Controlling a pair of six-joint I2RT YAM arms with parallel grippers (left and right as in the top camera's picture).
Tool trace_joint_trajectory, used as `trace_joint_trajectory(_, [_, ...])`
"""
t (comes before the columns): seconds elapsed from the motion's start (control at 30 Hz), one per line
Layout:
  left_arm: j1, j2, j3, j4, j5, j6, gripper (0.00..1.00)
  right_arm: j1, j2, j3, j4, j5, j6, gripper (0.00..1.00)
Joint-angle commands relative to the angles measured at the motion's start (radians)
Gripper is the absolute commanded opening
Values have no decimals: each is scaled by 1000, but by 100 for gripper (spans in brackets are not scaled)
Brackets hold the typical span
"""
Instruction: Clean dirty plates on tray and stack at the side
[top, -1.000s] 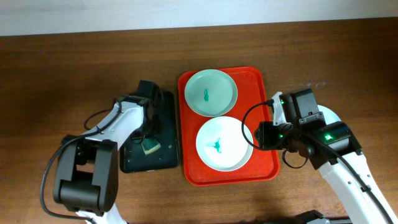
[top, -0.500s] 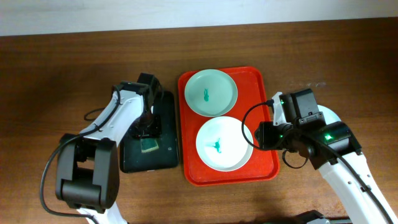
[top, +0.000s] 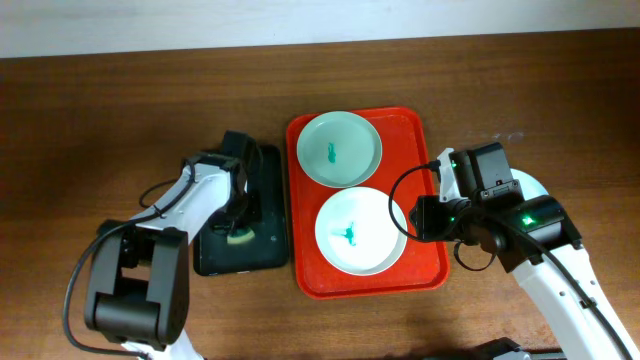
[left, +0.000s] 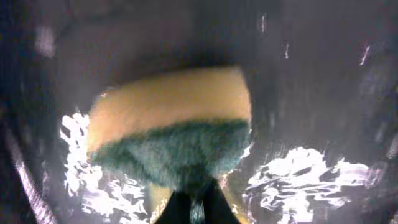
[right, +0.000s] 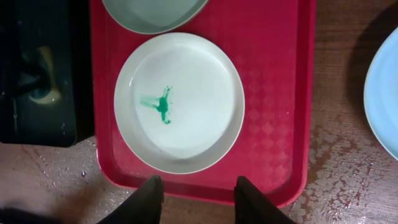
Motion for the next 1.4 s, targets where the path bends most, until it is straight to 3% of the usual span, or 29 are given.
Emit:
trace_joint_trajectory(0.0, [-3, -4, 91, -97, -4, 47, 0, 0, -1, 8, -4, -2, -10, 39])
trace_joint_trajectory(0.2, [-3, -27, 97, -84, -36, 46, 0, 0, 0, 8, -5, -2, -10, 42])
trace_joint_trajectory(0.4, [-6, -27, -26, 55, -38, 46, 0, 0, 56, 7, -12, -2, -9, 46])
trace_joint_trajectory(0.8, [-26, -124, 206, -163, 23, 65, 0, -59, 295, 3, -13, -17, 66, 45])
trace_joint_trajectory(0.97, [-29, -127, 205, -165, 23, 65, 0, -166, 391, -42, 39, -199, -143, 46])
trace_joint_trajectory(1.23, [-59, -127, 205, -166, 27, 65, 0, -156, 486, -113, 232, -153, -139, 45])
trace_joint_trajectory(1.37, [-111, -127, 205, -135, 179, 64, 0, -156, 486, -142, 295, -143, -135, 45])
